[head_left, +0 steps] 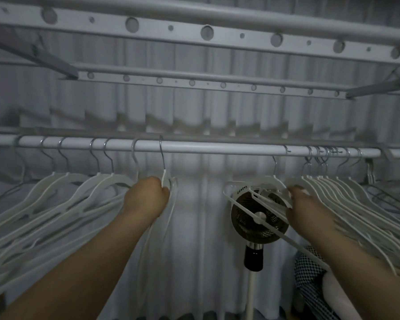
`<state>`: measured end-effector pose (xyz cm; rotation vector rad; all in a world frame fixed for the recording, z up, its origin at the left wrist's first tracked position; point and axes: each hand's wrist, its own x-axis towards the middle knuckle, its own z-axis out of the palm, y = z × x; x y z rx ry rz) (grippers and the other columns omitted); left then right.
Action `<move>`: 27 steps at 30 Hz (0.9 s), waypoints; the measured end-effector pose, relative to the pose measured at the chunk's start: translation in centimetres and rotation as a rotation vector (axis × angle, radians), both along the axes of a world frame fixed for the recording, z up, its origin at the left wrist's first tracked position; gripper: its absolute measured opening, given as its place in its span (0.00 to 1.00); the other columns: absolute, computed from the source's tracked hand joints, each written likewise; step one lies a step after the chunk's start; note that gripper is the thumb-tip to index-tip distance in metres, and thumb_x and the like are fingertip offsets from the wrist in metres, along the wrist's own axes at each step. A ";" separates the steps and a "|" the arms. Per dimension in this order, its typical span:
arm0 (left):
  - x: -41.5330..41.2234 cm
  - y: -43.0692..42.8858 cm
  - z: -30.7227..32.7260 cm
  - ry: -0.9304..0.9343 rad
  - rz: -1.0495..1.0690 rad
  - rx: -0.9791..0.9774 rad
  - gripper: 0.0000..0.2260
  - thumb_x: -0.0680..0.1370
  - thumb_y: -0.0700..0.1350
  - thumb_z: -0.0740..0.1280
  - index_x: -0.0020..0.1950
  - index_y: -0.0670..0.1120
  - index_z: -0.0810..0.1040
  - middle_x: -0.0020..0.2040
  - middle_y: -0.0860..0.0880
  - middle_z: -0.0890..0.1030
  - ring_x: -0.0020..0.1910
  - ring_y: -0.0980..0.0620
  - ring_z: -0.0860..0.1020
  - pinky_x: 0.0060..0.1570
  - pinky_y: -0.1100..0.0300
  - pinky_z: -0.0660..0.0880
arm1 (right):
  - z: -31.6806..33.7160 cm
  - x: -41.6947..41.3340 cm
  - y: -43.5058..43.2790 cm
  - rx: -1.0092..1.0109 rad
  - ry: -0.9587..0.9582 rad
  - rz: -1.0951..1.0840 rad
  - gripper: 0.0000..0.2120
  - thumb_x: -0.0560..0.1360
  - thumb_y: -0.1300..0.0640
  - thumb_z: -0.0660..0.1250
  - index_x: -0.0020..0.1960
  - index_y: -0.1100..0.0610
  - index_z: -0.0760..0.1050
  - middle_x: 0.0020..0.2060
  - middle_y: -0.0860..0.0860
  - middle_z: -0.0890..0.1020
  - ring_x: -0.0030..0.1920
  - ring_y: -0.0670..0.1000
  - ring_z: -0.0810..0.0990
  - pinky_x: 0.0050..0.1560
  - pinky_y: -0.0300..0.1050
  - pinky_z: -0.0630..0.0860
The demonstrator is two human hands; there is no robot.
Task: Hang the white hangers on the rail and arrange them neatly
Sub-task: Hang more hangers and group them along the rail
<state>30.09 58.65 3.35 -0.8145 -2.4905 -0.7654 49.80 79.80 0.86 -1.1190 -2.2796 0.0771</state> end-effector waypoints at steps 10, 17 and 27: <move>-1.6 -1.3 0.4 0.019 -0.008 -0.052 0.14 0.78 0.51 0.58 0.57 0.43 0.73 0.57 0.43 0.78 0.57 0.44 0.76 0.48 0.58 0.69 | -0.2 -0.1 0.3 -0.060 0.007 -0.119 0.15 0.76 0.65 0.57 0.62 0.61 0.71 0.53 0.60 0.80 0.51 0.58 0.79 0.43 0.43 0.70; -0.5 1.2 2.0 0.647 -0.268 0.225 0.18 0.67 0.47 0.56 0.46 0.39 0.80 0.39 0.41 0.82 0.40 0.43 0.79 0.38 0.56 0.74 | 0.0 1.0 -0.1 -0.029 -0.012 -0.176 0.14 0.78 0.63 0.55 0.61 0.59 0.73 0.54 0.58 0.81 0.54 0.57 0.79 0.43 0.42 0.69; -1.2 5.4 3.2 0.447 -0.158 -0.006 0.29 0.76 0.46 0.62 0.74 0.42 0.56 0.73 0.44 0.60 0.74 0.47 0.54 0.71 0.51 0.41 | 0.5 1.8 0.9 0.031 -0.041 -0.104 0.13 0.78 0.59 0.56 0.57 0.58 0.76 0.51 0.56 0.82 0.52 0.56 0.79 0.40 0.40 0.67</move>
